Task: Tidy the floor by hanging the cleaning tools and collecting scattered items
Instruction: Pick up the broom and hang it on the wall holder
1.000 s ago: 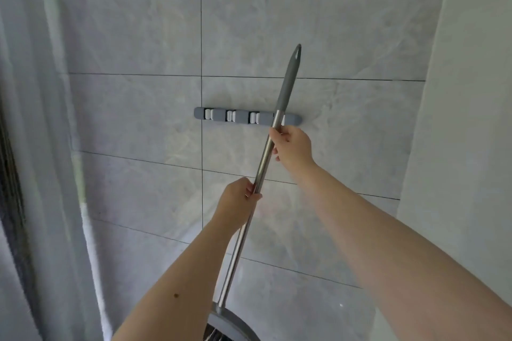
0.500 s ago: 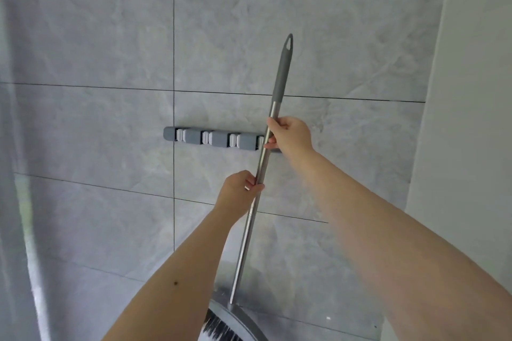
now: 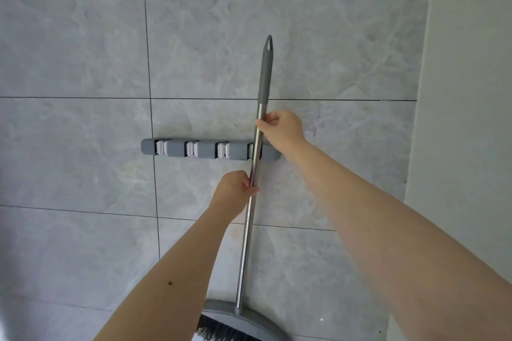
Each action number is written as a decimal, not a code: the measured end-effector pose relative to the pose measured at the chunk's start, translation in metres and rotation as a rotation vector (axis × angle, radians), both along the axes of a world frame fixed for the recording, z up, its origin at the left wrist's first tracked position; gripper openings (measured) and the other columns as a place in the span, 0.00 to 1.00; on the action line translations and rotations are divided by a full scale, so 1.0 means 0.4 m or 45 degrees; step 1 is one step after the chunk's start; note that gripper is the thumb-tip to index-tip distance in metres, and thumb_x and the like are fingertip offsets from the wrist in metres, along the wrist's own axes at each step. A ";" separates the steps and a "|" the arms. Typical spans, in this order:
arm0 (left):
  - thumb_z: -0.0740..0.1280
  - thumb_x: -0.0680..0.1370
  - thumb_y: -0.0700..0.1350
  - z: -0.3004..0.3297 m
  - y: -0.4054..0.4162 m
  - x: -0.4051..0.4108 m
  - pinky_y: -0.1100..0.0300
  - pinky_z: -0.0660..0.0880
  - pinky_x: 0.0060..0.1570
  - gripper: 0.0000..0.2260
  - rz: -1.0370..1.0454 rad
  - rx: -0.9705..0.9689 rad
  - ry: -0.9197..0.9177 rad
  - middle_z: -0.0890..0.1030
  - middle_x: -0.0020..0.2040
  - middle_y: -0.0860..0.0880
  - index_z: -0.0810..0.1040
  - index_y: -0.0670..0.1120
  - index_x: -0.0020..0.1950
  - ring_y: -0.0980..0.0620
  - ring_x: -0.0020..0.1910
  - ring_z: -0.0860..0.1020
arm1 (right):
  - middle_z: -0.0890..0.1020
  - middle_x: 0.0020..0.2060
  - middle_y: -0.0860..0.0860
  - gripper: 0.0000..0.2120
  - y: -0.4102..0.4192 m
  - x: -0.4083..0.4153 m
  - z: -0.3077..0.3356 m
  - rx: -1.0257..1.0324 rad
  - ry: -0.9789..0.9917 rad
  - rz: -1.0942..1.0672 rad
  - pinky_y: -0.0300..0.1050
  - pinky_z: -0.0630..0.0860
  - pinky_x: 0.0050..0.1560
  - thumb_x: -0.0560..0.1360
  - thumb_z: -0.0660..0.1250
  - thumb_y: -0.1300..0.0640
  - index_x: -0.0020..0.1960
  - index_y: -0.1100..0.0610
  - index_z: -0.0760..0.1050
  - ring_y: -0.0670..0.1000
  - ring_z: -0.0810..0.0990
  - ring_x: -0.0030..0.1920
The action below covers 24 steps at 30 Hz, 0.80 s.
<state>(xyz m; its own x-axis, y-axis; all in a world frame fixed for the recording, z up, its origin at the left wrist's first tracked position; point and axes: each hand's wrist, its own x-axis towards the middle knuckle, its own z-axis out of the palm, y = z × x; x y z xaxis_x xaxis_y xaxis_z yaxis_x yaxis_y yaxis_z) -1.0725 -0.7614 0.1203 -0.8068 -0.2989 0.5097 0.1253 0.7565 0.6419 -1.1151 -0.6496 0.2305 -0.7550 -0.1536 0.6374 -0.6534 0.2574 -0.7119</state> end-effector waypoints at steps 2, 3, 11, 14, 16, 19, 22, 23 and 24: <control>0.71 0.74 0.43 0.007 -0.004 -0.001 0.48 0.78 0.48 0.08 -0.015 -0.045 -0.016 0.76 0.41 0.44 0.74 0.41 0.41 0.44 0.42 0.77 | 0.75 0.29 0.42 0.04 0.001 -0.004 -0.001 -0.011 0.006 -0.001 0.31 0.69 0.33 0.72 0.71 0.55 0.42 0.54 0.77 0.40 0.75 0.31; 0.71 0.73 0.43 0.010 -0.005 0.000 0.49 0.77 0.47 0.09 -0.017 -0.075 -0.017 0.75 0.41 0.44 0.73 0.41 0.39 0.45 0.41 0.76 | 0.75 0.30 0.42 0.04 0.001 -0.006 -0.003 -0.020 0.010 0.002 0.30 0.69 0.32 0.72 0.71 0.55 0.43 0.55 0.78 0.39 0.74 0.31; 0.72 0.72 0.45 0.009 -0.012 -0.007 0.54 0.75 0.47 0.09 0.001 -0.132 -0.012 0.76 0.42 0.46 0.75 0.42 0.40 0.48 0.43 0.75 | 0.77 0.30 0.42 0.07 -0.004 -0.019 -0.026 -0.131 0.044 -0.044 0.37 0.77 0.40 0.69 0.75 0.52 0.39 0.53 0.79 0.42 0.77 0.33; 0.71 0.73 0.44 0.009 -0.006 -0.011 0.56 0.73 0.44 0.09 0.027 -0.130 -0.022 0.75 0.42 0.46 0.74 0.42 0.40 0.48 0.42 0.74 | 0.80 0.33 0.47 0.09 -0.008 -0.010 -0.023 -0.129 0.035 -0.094 0.47 0.80 0.47 0.69 0.75 0.52 0.42 0.58 0.82 0.49 0.80 0.38; 0.70 0.74 0.44 0.003 0.000 -0.019 0.57 0.71 0.43 0.08 0.061 -0.124 -0.039 0.75 0.43 0.45 0.73 0.42 0.41 0.48 0.42 0.74 | 0.83 0.37 0.51 0.09 -0.013 -0.009 -0.029 -0.090 0.028 -0.173 0.47 0.79 0.46 0.70 0.74 0.52 0.42 0.58 0.82 0.51 0.82 0.41; 0.69 0.75 0.44 -0.010 0.004 -0.032 0.54 0.73 0.45 0.07 0.076 -0.051 -0.027 0.77 0.45 0.44 0.73 0.43 0.43 0.44 0.46 0.77 | 0.85 0.42 0.52 0.09 -0.019 -0.017 -0.048 -0.071 0.022 -0.247 0.46 0.78 0.45 0.71 0.72 0.51 0.43 0.58 0.82 0.53 0.83 0.44; 0.71 0.74 0.46 -0.010 -0.007 -0.036 0.53 0.75 0.47 0.08 0.057 -0.047 -0.026 0.79 0.46 0.44 0.76 0.41 0.43 0.43 0.47 0.80 | 0.85 0.41 0.50 0.09 -0.020 -0.020 -0.049 -0.047 0.024 -0.277 0.47 0.78 0.45 0.71 0.72 0.49 0.43 0.56 0.81 0.52 0.83 0.44; 0.71 0.74 0.46 -0.009 -0.010 -0.037 0.52 0.75 0.47 0.10 0.056 -0.051 -0.025 0.80 0.46 0.43 0.78 0.40 0.45 0.43 0.47 0.80 | 0.85 0.42 0.50 0.09 -0.021 -0.019 -0.047 -0.034 0.023 -0.283 0.47 0.77 0.46 0.71 0.72 0.49 0.43 0.55 0.81 0.51 0.83 0.44; 0.71 0.73 0.47 -0.007 -0.011 -0.038 0.53 0.75 0.47 0.11 0.062 -0.049 -0.022 0.80 0.47 0.43 0.78 0.39 0.46 0.44 0.47 0.79 | 0.85 0.42 0.50 0.09 -0.021 -0.016 -0.045 -0.028 0.026 -0.294 0.47 0.77 0.45 0.71 0.72 0.48 0.43 0.55 0.80 0.51 0.83 0.45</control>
